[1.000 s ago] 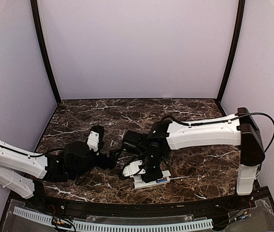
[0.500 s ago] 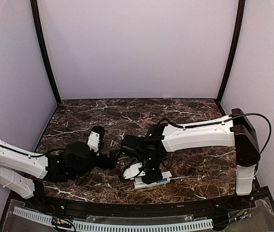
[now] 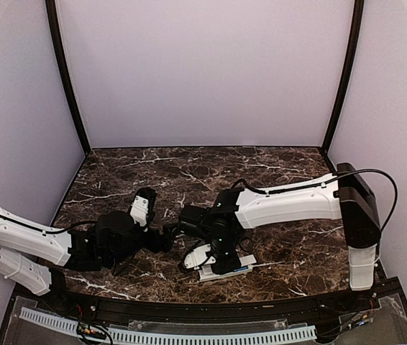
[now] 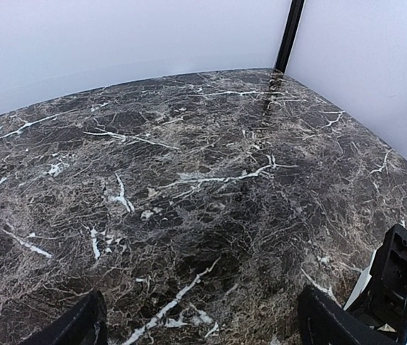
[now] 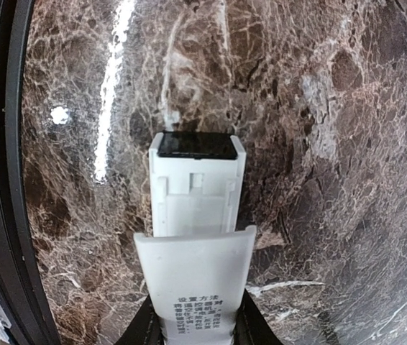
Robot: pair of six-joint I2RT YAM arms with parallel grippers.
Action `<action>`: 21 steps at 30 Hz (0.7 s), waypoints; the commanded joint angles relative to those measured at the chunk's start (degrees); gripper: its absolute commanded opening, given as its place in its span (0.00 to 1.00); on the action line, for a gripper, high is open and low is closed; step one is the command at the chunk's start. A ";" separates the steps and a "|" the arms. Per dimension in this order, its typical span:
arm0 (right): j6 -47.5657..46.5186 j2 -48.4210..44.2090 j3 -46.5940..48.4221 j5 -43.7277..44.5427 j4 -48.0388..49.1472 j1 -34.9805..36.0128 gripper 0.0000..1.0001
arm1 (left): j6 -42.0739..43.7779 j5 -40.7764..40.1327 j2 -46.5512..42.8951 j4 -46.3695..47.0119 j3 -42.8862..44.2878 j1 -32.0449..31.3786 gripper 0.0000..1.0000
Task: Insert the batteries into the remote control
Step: Place the battery cover on the remote control without the battery cover.
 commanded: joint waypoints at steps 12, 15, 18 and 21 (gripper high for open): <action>1.52 2.25 0.97 -0.29 -0.79 0.48 0.20 | 1.39 -0.79 -0.38 -1.80 -0.58 0.45 0.91; 1.49 2.22 0.88 0.01 -0.71 0.48 0.21 | 1.42 -0.75 -0.30 -1.79 -0.61 0.43 0.91; 1.47 2.25 0.86 0.44 -0.62 0.53 0.22 | 1.46 -0.59 -0.17 -1.54 -0.50 0.51 0.91; 1.31 2.42 0.88 0.83 -0.39 0.52 0.25 | 1.79 -0.38 0.15 -1.45 -0.29 0.58 0.91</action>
